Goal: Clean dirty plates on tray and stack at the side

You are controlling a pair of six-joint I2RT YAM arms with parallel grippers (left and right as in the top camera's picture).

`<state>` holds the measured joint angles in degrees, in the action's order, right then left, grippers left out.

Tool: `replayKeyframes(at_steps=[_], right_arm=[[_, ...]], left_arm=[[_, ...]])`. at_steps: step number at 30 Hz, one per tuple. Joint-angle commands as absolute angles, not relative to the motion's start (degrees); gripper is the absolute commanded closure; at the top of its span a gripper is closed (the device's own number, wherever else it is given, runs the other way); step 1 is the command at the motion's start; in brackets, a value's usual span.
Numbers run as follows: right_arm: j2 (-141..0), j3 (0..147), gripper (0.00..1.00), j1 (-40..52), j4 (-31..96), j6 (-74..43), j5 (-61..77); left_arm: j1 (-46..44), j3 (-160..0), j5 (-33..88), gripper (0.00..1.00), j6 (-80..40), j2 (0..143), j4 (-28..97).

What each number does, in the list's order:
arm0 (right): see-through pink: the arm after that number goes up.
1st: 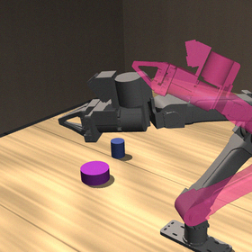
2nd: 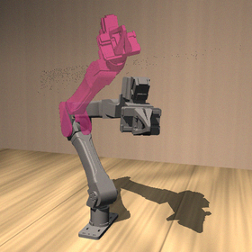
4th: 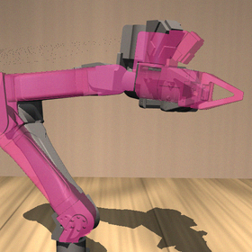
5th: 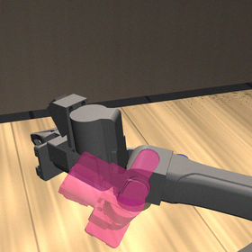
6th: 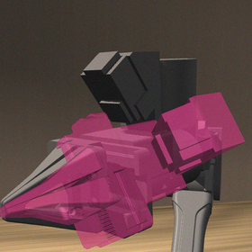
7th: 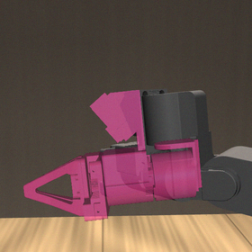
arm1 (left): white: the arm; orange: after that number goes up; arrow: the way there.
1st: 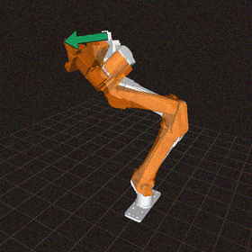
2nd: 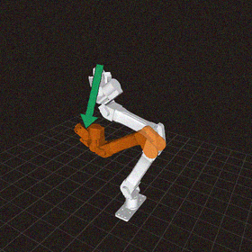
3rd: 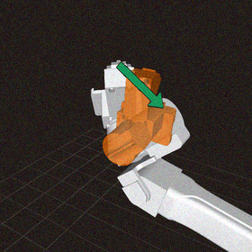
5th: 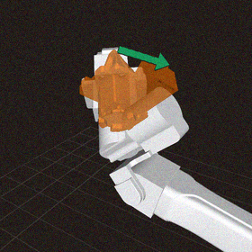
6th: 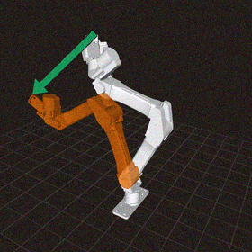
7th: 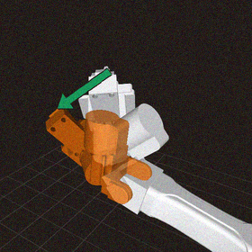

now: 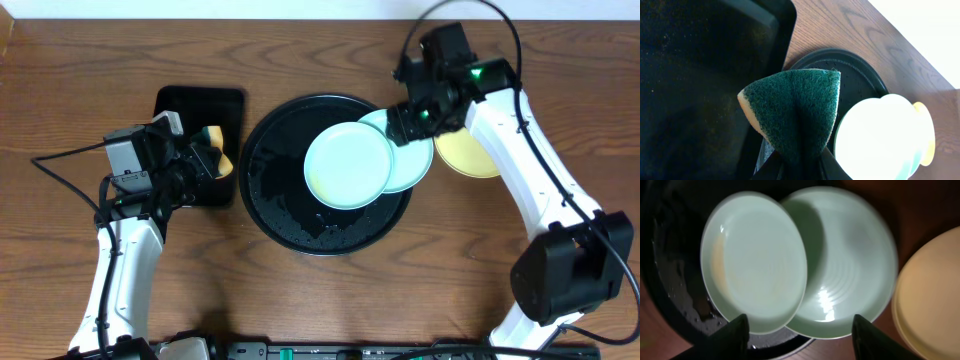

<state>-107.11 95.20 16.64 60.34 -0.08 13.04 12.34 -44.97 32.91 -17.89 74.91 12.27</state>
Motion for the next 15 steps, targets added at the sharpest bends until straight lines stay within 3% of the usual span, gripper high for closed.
replayKeyframes(at_steps=[1, 15], right_arm=[[-106.50, 88.99, 0.41, 15.99, 57.63, 2.39, 20.56], [-106.50, 72.16, 0.50, 19.31, 34.92, -4.23, 15.25]], left_arm=[[12.62, -46.74, 33.61, 0.84, -15.07, 74.91, 12.60], [12.58, -46.74, 32.32, 0.84, -15.07, 74.91, 13.06]])
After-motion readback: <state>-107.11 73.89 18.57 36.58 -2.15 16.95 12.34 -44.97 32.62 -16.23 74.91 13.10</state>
